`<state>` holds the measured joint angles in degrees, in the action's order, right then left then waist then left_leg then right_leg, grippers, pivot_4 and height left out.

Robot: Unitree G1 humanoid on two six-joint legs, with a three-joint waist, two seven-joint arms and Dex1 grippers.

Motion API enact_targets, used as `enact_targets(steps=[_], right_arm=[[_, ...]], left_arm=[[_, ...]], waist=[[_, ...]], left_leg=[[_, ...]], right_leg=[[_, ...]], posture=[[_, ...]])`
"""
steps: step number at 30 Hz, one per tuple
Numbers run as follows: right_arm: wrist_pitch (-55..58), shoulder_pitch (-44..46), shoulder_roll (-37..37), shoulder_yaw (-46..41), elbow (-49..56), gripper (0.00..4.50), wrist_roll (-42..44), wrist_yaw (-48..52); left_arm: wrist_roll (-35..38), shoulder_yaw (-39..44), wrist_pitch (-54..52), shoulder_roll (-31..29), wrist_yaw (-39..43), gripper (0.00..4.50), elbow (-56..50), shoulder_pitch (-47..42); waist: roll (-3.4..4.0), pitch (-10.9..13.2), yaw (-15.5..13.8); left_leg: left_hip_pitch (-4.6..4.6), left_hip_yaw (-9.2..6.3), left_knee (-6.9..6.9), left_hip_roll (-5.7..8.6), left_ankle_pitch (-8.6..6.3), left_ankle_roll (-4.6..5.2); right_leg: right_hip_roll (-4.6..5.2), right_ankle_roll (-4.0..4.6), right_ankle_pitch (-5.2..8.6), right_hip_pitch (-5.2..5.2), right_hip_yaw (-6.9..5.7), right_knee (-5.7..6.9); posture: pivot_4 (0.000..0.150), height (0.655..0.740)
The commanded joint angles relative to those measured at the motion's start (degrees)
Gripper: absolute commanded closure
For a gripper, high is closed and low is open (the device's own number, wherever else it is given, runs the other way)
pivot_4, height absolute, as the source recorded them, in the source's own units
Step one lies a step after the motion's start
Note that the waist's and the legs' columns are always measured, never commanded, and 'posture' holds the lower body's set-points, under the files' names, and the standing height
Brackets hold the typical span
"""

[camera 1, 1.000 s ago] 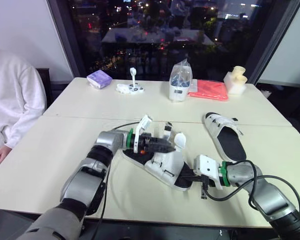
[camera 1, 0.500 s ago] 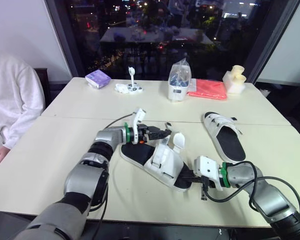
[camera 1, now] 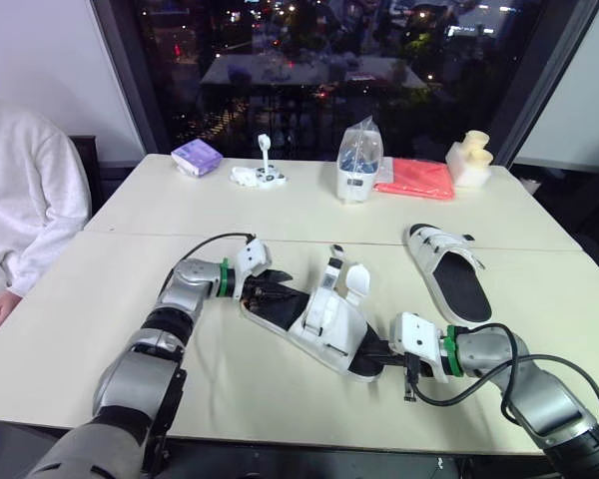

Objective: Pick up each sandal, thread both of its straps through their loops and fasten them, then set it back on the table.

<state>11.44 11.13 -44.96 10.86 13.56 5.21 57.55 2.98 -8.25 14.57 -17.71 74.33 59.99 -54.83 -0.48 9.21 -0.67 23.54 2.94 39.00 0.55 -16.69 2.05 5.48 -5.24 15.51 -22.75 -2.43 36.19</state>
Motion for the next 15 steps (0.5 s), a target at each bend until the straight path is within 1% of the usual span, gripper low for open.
enact_targets(steps=[1,5,8,10,13,15], right_arm=[[0.67,-0.56,-0.87,-0.16,-0.44,4.5,-1.06,-0.06],[1.08,-0.51,-0.67,-0.84,0.05,4.5,-0.41,-0.37],[1.12,-0.55,-0.68,-0.99,0.07,4.5,-0.32,-0.55],[1.06,-0.36,-0.7,-1.07,-0.19,4.5,-0.26,-0.54],[0.96,-0.18,-0.77,-1.22,-0.46,4.5,-0.18,-0.46],[0.97,-0.08,-0.68,-1.21,-0.47,4.5,-0.15,-0.45]], left_arm=[[0.76,-0.2,1.03,0.48,4.14,4.46,-2.85,0.93],[2.06,-1.82,-2.39,-0.35,12.29,4.46,-10.35,4.83],[3.17,-2.87,-5.6,-1.31,15.84,4.46,-16.24,7.96],[5.25,-4.11,-10.07,-2.47,17.56,4.46,-21.38,9.9],[10.81,-8.04,-19.08,-6.46,18.17,4.46,-32.06,13.13],[12.69,-9.6,-21.98,-8.6,18.17,4.46,-36.55,14.49]], waist=[[0.0,0.0,0.05],[0.01,0.0,0.12],[0.01,0.0,0.15],[0.01,0.0,0.21],[0.02,0.0,0.38],[0.02,0.0,0.38]], left_leg=[[0.0,0.01,0.0,0.0,0.0,0.0],[0.0,0.01,0.0,0.0,0.0,0.01],[0.0,0.01,0.0,0.0,0.0,0.01],[0.0,0.0,0.0,0.0,0.0,0.01],[0.0,-0.01,0.0,-0.01,0.0,0.01],[0.0,-0.03,-0.01,-0.01,0.0,0.01]], right_leg=[[0.0,0.0,0.0,0.0,0.0,0.0],[-0.01,0.0,0.0,-0.01,0.0,0.01],[-0.01,0.01,0.0,0.0,0.0,0.01],[-0.01,0.01,0.01,0.0,0.0,0.01],[-0.01,0.01,0.01,0.0,0.01,0.01],[0.0,0.02,0.01,0.0,0.01,0.01]], posture=[[0.15,0.74],[0.15,0.74],[0.15,0.74],[0.15,0.74],[0.15,0.74],[0.15,0.74]])
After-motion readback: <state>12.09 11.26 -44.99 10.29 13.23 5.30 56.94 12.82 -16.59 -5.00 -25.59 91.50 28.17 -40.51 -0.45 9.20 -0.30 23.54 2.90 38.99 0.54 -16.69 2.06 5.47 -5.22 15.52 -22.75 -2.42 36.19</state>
